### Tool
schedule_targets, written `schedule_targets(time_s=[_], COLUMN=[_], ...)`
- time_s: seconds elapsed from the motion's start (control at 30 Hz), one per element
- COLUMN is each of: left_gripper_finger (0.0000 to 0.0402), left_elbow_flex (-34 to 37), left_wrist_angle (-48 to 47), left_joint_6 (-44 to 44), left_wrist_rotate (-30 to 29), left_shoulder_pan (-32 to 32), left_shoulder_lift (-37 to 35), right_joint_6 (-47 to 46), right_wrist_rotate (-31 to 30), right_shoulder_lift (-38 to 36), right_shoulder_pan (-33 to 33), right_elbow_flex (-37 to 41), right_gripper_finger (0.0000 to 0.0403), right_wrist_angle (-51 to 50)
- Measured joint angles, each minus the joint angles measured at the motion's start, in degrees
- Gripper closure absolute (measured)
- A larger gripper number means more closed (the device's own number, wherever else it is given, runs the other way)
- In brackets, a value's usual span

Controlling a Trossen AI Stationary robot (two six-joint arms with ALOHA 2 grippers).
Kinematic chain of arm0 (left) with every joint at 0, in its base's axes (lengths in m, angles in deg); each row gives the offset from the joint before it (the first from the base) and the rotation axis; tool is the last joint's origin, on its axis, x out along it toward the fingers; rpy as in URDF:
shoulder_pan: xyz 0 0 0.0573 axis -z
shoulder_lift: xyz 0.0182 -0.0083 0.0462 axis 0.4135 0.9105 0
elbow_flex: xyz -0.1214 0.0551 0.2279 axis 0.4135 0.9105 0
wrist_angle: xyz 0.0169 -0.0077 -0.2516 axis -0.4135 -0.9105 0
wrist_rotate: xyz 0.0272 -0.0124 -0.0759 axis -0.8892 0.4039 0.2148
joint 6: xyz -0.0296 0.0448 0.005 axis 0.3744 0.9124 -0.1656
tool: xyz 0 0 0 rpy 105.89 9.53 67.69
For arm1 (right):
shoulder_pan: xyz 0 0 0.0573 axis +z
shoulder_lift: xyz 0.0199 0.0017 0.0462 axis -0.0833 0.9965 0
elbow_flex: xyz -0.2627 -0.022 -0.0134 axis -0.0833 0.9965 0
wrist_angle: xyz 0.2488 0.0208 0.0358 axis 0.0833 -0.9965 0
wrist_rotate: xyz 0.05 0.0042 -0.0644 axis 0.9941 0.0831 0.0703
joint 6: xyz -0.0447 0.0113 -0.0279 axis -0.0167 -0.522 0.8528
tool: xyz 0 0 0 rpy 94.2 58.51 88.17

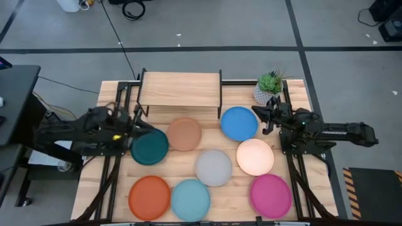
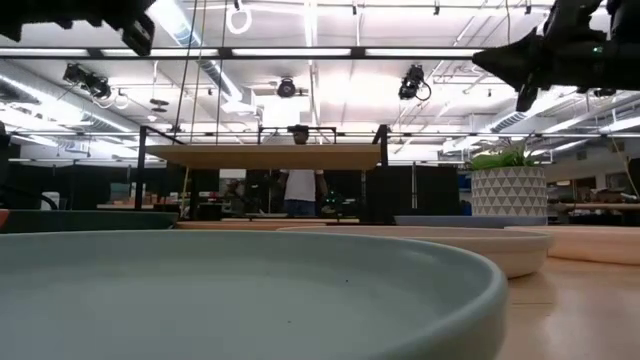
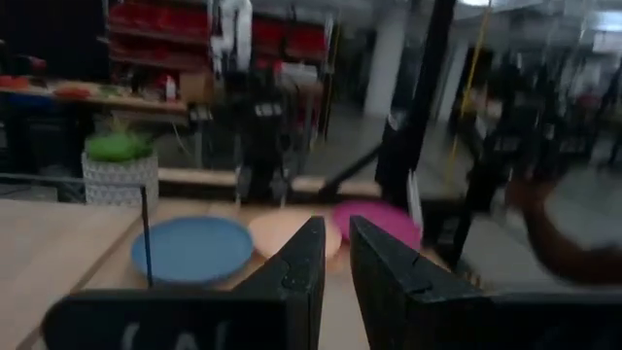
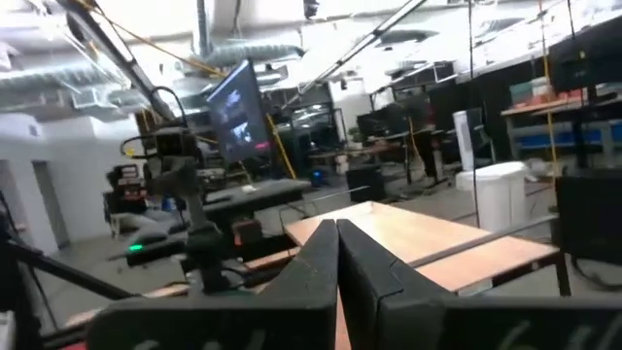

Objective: Place and stack plates onto a shelf
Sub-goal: Put the green plate on the shelf

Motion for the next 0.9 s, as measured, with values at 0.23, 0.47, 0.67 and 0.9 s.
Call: schedule_targets(time_s=[0.23,0.47,0.67,0.9], left_gripper_finger=[0.0304,0.0268,0.0267,0.0267], left_elbow_flex=[-4.6,-15.9,-27.4,-34.0], left_wrist_angle=[-6.3,-22.4,-35.3,-43.8], left_joint_6=[-4.0,-8.5,-15.8,-21.1], left_wrist_rotate=[-8.7,-15.2,-13.0,-12.5], left_shoulder_pan=[3.6,5.5,6.0,9.1], left_shoulder_lift=[13.7,25.6,34.3,43.0], right_joint_6=[5.5,11.2,13.1,15.5], right_wrist_rotate=[12.5,7.6,8.5,8.2], right_shoulder_lift=[6.9,15.4,24.1,35.2], right_shoulder_pan=[0.1,0.1,0.1,0.0], right_elbow_flex=[0.0,0.0,-3.1,-10.6], right_gripper_finger=[0.0359,0.0374,0.0396,0.0381], right_wrist_angle=[12.5,15.9,15.0,9.0])
